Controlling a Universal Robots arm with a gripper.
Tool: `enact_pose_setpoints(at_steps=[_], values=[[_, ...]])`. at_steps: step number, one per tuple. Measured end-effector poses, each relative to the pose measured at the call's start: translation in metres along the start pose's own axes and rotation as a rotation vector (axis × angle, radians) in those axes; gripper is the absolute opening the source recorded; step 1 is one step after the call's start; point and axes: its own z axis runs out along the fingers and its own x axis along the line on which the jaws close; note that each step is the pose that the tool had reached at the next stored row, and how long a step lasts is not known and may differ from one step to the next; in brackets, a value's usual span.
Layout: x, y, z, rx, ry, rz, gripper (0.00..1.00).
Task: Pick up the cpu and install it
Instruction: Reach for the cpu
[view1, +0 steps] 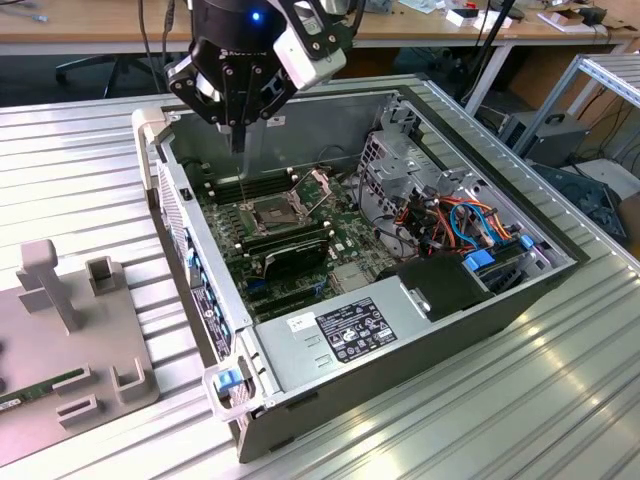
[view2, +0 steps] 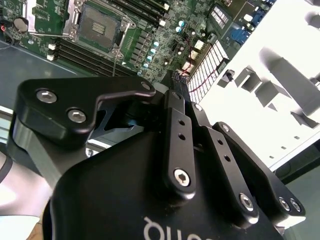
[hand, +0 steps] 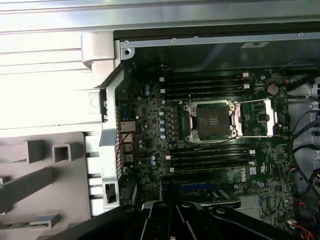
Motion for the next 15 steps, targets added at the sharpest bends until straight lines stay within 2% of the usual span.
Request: enact_pose_setpoints(at_steps=[15], values=[[0.0054, -0.0004, -0.0001, 0.0, 0.0, 0.0, 0.11]])
